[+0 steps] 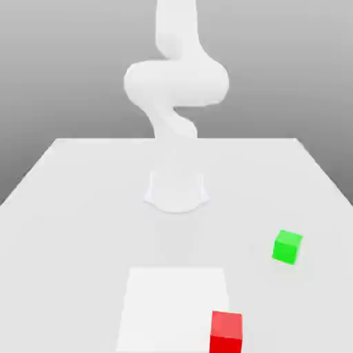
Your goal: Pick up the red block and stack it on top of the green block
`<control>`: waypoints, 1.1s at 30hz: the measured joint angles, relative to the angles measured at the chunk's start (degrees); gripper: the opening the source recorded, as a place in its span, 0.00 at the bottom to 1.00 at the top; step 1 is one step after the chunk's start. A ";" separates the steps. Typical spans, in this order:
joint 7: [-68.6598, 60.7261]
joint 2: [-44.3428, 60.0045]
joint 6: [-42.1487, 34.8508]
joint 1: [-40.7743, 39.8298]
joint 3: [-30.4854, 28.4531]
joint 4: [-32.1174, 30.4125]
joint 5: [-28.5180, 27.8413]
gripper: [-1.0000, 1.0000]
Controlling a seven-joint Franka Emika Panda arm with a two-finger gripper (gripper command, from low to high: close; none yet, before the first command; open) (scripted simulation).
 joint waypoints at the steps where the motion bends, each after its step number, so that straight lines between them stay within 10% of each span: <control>1: -2.65 1.96 0.56 1.51 -1.14 -0.18 0.58 0.50; 21: -53.39 38.46 11.24 18.07 -10.82 -3.55 13.54 0.50; 33: -71.42 57.20 20.55 18.91 -9.45 -5.70 6.67 0.50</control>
